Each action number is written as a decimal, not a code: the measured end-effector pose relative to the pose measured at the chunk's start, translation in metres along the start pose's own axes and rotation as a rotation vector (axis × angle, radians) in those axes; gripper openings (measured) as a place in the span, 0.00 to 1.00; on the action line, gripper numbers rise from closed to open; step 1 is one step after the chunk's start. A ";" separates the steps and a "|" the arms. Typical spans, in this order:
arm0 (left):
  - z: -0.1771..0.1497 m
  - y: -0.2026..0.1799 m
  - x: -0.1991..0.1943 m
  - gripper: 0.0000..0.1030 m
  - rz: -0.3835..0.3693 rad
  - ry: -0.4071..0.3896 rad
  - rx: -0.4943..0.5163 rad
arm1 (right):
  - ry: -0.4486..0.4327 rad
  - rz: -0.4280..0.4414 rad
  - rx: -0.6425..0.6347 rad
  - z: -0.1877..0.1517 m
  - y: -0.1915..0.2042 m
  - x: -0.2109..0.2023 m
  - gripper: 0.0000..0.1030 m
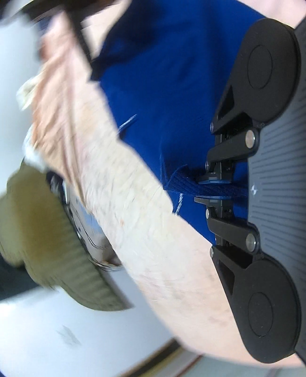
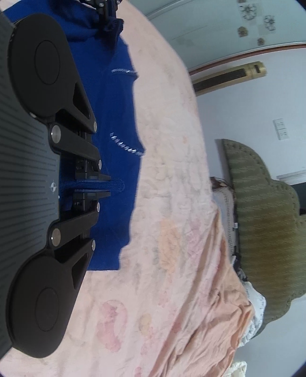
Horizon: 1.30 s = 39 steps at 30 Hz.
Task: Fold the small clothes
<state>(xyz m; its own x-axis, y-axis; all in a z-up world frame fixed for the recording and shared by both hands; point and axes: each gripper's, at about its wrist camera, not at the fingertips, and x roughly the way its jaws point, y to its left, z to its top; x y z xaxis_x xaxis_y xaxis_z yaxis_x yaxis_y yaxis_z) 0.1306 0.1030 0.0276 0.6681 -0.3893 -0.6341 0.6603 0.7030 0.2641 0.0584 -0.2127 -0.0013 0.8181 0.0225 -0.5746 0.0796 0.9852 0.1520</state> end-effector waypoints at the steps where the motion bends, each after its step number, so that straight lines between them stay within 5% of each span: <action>1: 0.002 0.008 0.004 0.08 -0.001 0.001 -0.043 | -0.011 0.002 0.003 0.004 0.000 -0.002 0.06; 7: 0.001 0.031 0.051 0.08 0.069 0.097 -0.221 | -0.058 -0.041 0.015 0.029 -0.002 0.014 0.06; 12: -0.016 0.059 0.071 0.09 0.180 0.190 -0.395 | 0.013 -0.168 0.009 0.024 -0.009 0.058 0.07; 17: -0.037 0.082 0.031 0.11 0.122 0.198 -0.501 | -0.020 -0.220 0.058 0.015 -0.021 0.039 0.28; 19: -0.045 0.081 0.012 0.22 0.063 0.185 -0.523 | -0.050 -0.215 0.052 0.015 -0.021 0.022 0.41; 21: -0.056 0.078 -0.005 0.69 -0.016 0.185 -0.572 | -0.044 -0.155 0.040 0.015 -0.020 0.013 0.59; 22: -0.066 0.074 -0.015 0.79 -0.058 0.172 -0.602 | -0.013 -0.110 0.033 0.014 -0.020 0.014 0.63; 24: -0.078 0.064 -0.030 0.82 -0.094 0.153 -0.633 | 0.052 -0.053 0.018 0.011 -0.016 0.024 0.66; 27: -0.093 0.044 -0.045 0.82 -0.129 0.167 -0.644 | 0.102 -0.095 -0.028 0.007 -0.010 0.046 0.66; 29: -0.104 0.030 -0.055 0.78 -0.123 0.181 -0.645 | 0.107 -0.110 -0.024 0.006 -0.011 0.055 0.64; 31: -0.111 0.019 -0.061 0.48 -0.142 0.189 -0.630 | 0.090 -0.103 -0.016 0.007 -0.011 0.057 0.41; 32: -0.113 0.016 -0.062 0.26 -0.161 0.199 -0.622 | 0.084 -0.110 -0.027 0.008 -0.010 0.057 0.12; 33: -0.116 0.012 -0.061 0.12 -0.170 0.210 -0.617 | 0.079 -0.118 -0.040 0.008 -0.008 0.056 0.03; 39: -0.112 0.009 -0.071 0.04 -0.128 0.187 -0.571 | 0.022 -0.300 -0.190 0.012 0.007 0.060 0.00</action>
<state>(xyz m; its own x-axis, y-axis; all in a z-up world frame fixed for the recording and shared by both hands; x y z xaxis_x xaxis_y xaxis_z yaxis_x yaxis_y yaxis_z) 0.0509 0.2038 -0.0064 0.4902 -0.4169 -0.7654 0.4085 0.8856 -0.2208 0.1145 -0.2064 -0.0253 0.7617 -0.2714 -0.5884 0.2055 0.9623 -0.1780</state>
